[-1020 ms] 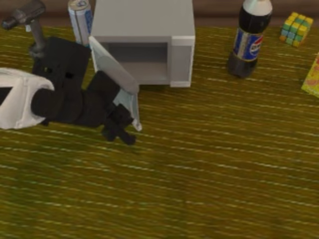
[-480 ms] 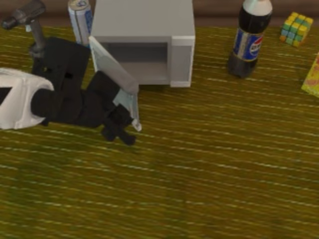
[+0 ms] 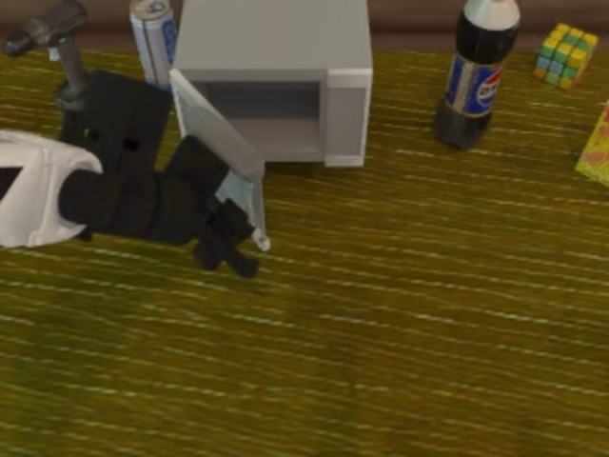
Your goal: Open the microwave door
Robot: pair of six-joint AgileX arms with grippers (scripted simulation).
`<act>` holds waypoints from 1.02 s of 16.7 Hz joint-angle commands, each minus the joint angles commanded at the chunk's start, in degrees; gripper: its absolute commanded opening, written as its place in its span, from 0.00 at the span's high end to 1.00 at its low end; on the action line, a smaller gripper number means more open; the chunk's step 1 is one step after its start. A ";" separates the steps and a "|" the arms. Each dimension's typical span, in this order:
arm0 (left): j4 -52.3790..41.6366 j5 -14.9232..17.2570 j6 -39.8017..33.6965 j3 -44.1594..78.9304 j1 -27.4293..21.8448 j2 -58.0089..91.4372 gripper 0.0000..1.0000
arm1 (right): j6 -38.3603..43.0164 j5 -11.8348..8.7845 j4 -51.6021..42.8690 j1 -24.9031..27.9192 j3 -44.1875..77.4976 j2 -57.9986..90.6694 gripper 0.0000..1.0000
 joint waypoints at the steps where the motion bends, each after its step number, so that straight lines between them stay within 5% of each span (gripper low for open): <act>1: -0.09 0.09 0.16 -0.02 0.09 0.01 1.00 | 0.00 0.00 0.00 0.00 0.00 0.00 0.00; 17: -1.35 2.08 3.81 0.03 1.97 -0.34 1.00 | 0.00 0.00 0.00 0.00 0.00 0.00 0.00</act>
